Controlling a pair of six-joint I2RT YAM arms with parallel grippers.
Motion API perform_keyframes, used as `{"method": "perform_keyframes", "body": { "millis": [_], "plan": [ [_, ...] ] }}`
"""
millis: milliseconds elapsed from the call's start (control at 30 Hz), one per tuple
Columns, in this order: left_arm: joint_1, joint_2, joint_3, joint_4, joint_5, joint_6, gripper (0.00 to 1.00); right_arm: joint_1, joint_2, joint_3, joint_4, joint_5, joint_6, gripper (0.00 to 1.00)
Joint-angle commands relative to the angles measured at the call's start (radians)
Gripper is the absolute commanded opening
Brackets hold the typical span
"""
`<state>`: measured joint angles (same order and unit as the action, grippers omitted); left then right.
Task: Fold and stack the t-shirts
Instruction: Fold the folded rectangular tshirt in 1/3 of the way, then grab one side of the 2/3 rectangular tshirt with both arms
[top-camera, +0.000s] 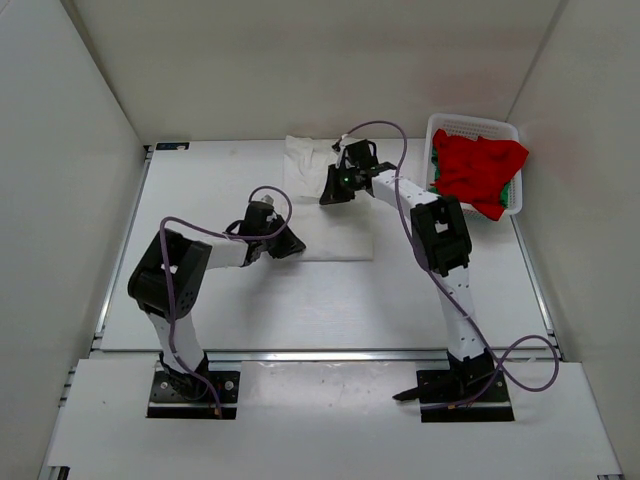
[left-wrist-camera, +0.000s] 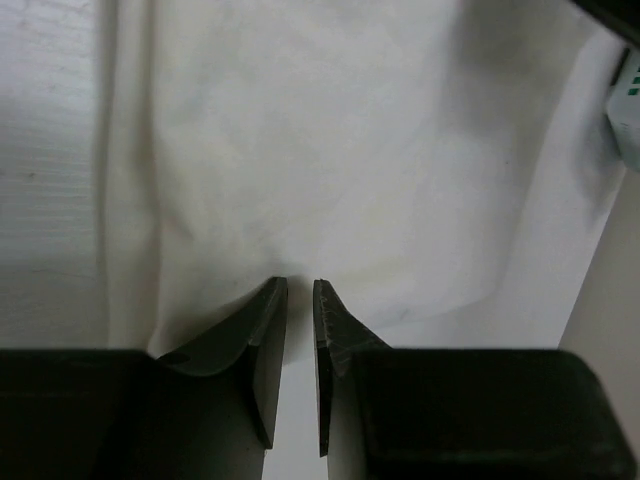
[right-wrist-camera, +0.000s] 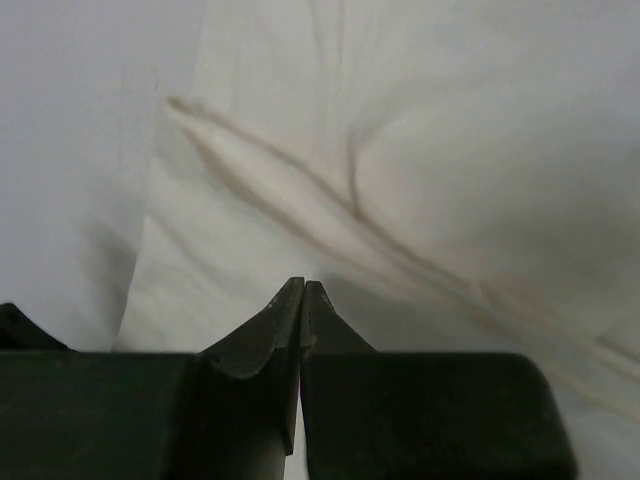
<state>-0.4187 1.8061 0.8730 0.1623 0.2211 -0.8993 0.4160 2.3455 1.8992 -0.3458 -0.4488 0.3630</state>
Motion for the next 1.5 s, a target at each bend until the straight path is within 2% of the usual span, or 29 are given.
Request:
{"method": "perform_keyframes", "body": {
  "millis": [0,100,200,267,400,467,500,533,600,633,700,767,867,933,1033,1133,1233,1267,1333,1367,1400,1433,1467],
  "plan": [
    [0.014,-0.011,-0.038,0.008,-0.008,-0.003,0.28,-0.046,0.089,0.151,-0.083,-0.028,-0.006,0.0],
    [0.021,-0.028,-0.09,0.014,0.009,-0.013,0.27,-0.066,0.165,0.271,-0.159,-0.022,-0.018,0.0],
    [0.015,-0.08,-0.166,0.063,0.029,-0.036,0.28,-0.08,0.161,0.314,-0.191,-0.033,-0.027,0.0],
    [0.009,-0.135,-0.232,0.089,0.038,-0.055,0.28,-0.08,0.108,0.32,-0.191,-0.034,-0.045,0.0],
    [-0.008,-0.298,-0.23,0.019,0.023,-0.017,0.32,-0.08,-0.03,0.285,-0.248,0.018,-0.087,0.01],
    [-0.014,-0.37,-0.238,-0.044,-0.006,0.014,0.34,-0.082,-0.177,0.142,-0.248,0.036,-0.079,0.02],
    [0.004,-0.411,-0.262,-0.065,-0.02,0.022,0.37,-0.077,-0.277,0.001,-0.222,0.033,-0.07,0.05],
    [0.038,-0.45,-0.293,-0.072,-0.014,0.023,0.4,-0.08,-0.332,-0.071,-0.153,0.019,-0.041,0.07],
    [0.07,-0.484,-0.316,-0.099,-0.012,0.049,0.42,-0.08,-0.562,-0.451,-0.014,0.009,0.006,0.17],
    [0.096,-0.494,-0.327,-0.127,-0.026,0.068,0.43,-0.085,-0.675,-0.545,0.095,0.002,0.057,0.19],
    [0.122,-0.49,-0.35,-0.152,-0.026,0.083,0.43,-0.103,-0.808,-0.879,0.246,-0.036,0.12,0.27],
    [0.139,-0.485,-0.364,-0.146,-0.015,0.086,0.46,-0.118,-0.879,-1.035,0.338,-0.066,0.165,0.28],
    [0.12,-0.449,-0.356,-0.145,-0.034,0.1,0.56,-0.129,-0.942,-1.211,0.442,-0.088,0.212,0.4],
    [0.116,-0.412,-0.342,-0.138,-0.032,0.103,0.61,-0.144,-0.94,-1.288,0.502,-0.114,0.252,0.45],
    [0.109,-0.338,-0.316,-0.122,-0.005,0.1,0.61,-0.143,-0.898,-1.328,0.571,-0.119,0.275,0.49],
    [0.086,-0.288,-0.307,-0.103,-0.011,0.094,0.56,-0.132,-0.841,-1.351,0.626,-0.119,0.3,0.5],
    [0.072,-0.268,-0.308,-0.084,-0.048,0.079,0.43,-0.137,-0.793,-1.364,0.708,-0.13,0.332,0.47],
    [0.069,-0.255,-0.307,-0.073,-0.055,0.076,0.4,-0.14,-0.763,-1.353,0.706,-0.12,0.335,0.42],
    [0.074,-0.246,-0.299,-0.076,-0.049,0.069,0.26,-0.141,-0.738,-1.345,0.718,-0.129,0.34,0.36],
    [0.074,-0.246,-0.293,-0.079,-0.049,0.072,0.24,-0.144,-0.733,-1.336,0.722,-0.13,0.347,0.32],
    [0.078,-0.257,-0.286,-0.093,-0.057,0.071,0.16,-0.144,-0.721,-1.33,0.729,-0.137,0.35,0.27],
    [0.069,-0.263,-0.287,-0.098,-0.063,0.069,0.07,-0.144,-0.718,-1.321,0.723,-0.137,0.349,0.16],
    [0.069,-0.269,-0.287,-0.101,-0.071,0.072,0.04,-0.143,-0.724,-1.318,0.719,-0.133,0.352,0.1]
  ]
}}
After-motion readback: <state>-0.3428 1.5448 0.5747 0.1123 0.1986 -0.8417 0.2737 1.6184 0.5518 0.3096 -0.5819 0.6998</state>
